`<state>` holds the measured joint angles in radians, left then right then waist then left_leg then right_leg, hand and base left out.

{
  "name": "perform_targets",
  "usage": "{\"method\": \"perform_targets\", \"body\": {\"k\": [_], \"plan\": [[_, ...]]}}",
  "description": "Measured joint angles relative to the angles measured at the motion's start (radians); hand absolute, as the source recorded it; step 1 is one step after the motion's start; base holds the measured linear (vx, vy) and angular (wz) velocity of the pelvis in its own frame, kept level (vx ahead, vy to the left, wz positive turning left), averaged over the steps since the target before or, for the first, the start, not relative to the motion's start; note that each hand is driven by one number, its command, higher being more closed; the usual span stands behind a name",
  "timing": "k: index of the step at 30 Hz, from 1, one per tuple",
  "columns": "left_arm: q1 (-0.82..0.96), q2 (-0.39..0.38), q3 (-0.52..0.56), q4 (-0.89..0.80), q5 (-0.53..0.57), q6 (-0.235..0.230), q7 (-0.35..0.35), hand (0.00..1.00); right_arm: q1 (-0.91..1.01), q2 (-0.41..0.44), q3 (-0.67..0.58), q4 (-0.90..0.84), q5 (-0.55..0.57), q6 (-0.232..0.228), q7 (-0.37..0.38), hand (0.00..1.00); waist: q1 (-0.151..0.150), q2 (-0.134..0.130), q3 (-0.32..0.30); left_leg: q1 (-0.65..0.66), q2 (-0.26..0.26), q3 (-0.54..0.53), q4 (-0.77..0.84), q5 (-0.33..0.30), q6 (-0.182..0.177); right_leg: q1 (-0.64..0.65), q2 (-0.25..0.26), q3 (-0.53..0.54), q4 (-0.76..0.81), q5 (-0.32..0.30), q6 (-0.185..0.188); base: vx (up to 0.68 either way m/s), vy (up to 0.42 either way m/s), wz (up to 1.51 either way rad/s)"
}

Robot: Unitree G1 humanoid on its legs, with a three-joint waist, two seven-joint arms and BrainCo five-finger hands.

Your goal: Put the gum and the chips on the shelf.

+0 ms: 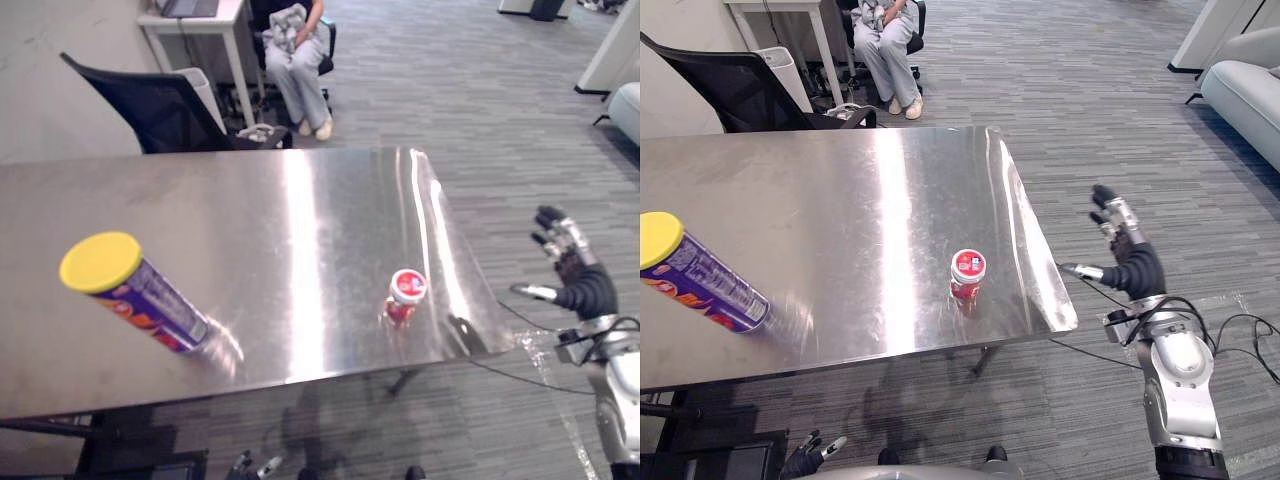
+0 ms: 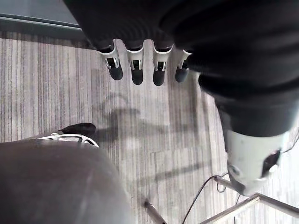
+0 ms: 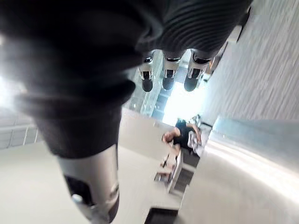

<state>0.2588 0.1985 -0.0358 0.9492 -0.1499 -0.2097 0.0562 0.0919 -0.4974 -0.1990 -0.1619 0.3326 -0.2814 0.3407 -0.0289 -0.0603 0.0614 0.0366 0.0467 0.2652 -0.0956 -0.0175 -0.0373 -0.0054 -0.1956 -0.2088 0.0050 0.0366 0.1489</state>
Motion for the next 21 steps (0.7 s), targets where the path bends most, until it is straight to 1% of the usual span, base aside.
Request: {"method": "perform_targets", "body": {"k": [1,2,4,6,7,9,15,20,21], "plan": [[0.000,0.002,-0.002,0.002,-0.001,0.000,0.000,0.00,0.010,0.000,0.024,-0.016,0.000,0.015,0.026,0.00,0.001,-0.001,-0.001,0.001,-0.003,0.001,0.000,-0.001,-0.001,0.000,-0.003,-0.002,0.000,0.000,0.000,-0.05,0.006,-0.05],[0.001,0.002,-0.004,0.004,-0.001,0.000,0.000,0.00,0.017,0.000,0.035,-0.027,0.000,0.018,0.041,0.00,0.002,-0.002,-0.001,0.001,-0.004,0.001,0.000,-0.002,-0.001,0.000,-0.004,-0.002,0.000,-0.001,0.000,-0.07,0.001,-0.06],[0.001,0.003,-0.007,0.008,-0.001,0.000,0.000,0.00,0.033,-0.001,0.069,-0.061,0.000,0.021,0.094,0.00,0.002,-0.002,-0.001,0.001,-0.011,0.006,0.000,-0.003,-0.003,-0.005,-0.009,-0.003,-0.001,-0.006,0.000,-0.08,-0.010,-0.10],[0.001,0.007,-0.011,0.011,-0.001,0.000,0.000,0.00,0.033,-0.014,0.096,-0.068,0.001,0.021,0.132,0.00,0.002,-0.006,-0.004,0.001,-0.022,0.014,0.000,-0.002,-0.002,-0.007,-0.020,-0.006,-0.001,-0.034,0.004,-0.07,-0.023,-0.11],[0.001,0.008,-0.016,0.013,-0.001,0.000,0.000,0.00,0.033,-0.019,0.104,-0.068,0.002,0.022,0.138,0.00,0.002,-0.006,-0.004,0.001,-0.023,0.017,-0.001,-0.001,-0.001,-0.008,-0.022,-0.008,0.000,-0.042,0.010,-0.06,-0.038,-0.08],[-0.001,0.008,-0.029,0.038,-0.002,-0.006,-0.001,0.00,0.034,-0.042,0.141,-0.067,0.015,0.030,0.151,0.00,0.000,0.003,-0.010,0.003,-0.022,0.017,-0.001,0.010,0.004,-0.011,-0.016,-0.010,0.005,-0.047,0.004,-0.04,-0.040,-0.02],[0.000,0.013,-0.040,0.046,-0.002,-0.008,-0.005,0.00,0.028,-0.049,0.206,-0.062,0.020,0.031,0.147,0.00,0.002,0.001,-0.012,-0.001,-0.014,-0.004,-0.001,0.020,0.002,-0.008,-0.008,-0.027,0.008,-0.050,0.002,-0.01,-0.035,0.09],[0.001,0.026,-0.061,0.047,-0.002,-0.008,-0.015,0.00,0.003,-0.048,0.248,-0.035,0.016,0.028,0.077,0.00,0.004,-0.006,-0.016,-0.002,-0.019,-0.010,-0.001,0.021,0.005,-0.003,-0.010,-0.032,0.005,-0.049,0.002,0.00,-0.003,0.02],[0.001,0.027,-0.063,0.047,-0.002,-0.008,-0.015,0.00,-0.002,-0.047,0.248,-0.022,0.009,0.027,0.072,0.00,0.004,-0.007,-0.017,-0.002,-0.020,-0.012,-0.001,0.022,0.005,-0.002,-0.010,-0.034,0.004,-0.048,0.002,0.01,-0.012,0.07]]}}
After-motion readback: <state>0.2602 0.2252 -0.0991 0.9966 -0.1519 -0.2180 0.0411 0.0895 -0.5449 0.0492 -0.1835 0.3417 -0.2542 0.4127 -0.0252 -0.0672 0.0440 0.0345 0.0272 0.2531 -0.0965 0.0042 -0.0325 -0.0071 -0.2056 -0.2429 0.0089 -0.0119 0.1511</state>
